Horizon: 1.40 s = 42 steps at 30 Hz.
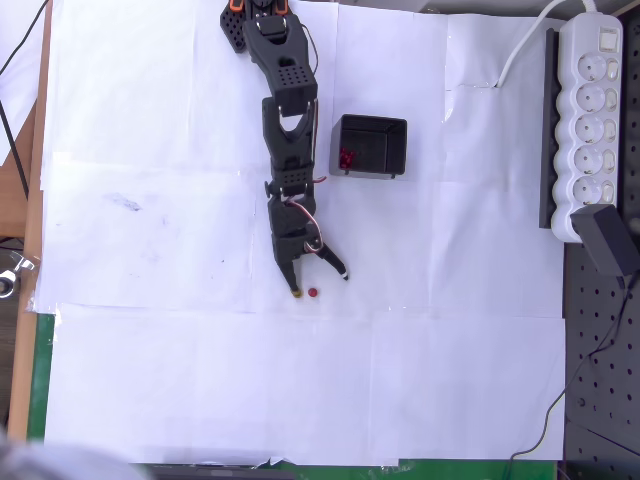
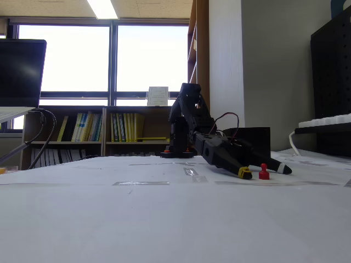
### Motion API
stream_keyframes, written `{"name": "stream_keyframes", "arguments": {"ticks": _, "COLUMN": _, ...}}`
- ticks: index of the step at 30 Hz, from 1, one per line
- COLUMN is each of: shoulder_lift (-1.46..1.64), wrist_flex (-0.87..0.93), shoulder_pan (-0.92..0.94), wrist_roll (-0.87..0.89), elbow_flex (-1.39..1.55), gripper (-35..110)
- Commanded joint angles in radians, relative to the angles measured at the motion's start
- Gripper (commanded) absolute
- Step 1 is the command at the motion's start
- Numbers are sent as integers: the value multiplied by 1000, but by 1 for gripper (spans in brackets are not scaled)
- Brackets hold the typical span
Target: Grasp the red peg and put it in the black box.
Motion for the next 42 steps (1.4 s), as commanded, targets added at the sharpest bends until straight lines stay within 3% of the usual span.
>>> {"name": "stream_keyframes", "arguments": {"ticks": 1, "shoulder_lift": -11, "wrist_flex": 25, "shoulder_pan": -37, "wrist_roll": -5, "elbow_flex": 12, "gripper": 40}}
{"name": "stream_keyframes", "arguments": {"ticks": 20, "shoulder_lift": 61, "wrist_flex": -87, "shoulder_pan": -40, "wrist_roll": 20, "elbow_flex": 71, "gripper": 40}}
{"name": "stream_keyframes", "arguments": {"ticks": 33, "shoulder_lift": 3, "wrist_flex": 5, "shoulder_pan": -37, "wrist_roll": 9, "elbow_flex": 29, "gripper": 40}}
{"name": "stream_keyframes", "arguments": {"ticks": 42, "shoulder_lift": 3, "wrist_flex": 12, "shoulder_pan": -35, "wrist_roll": -2, "elbow_flex": 29, "gripper": 25}}
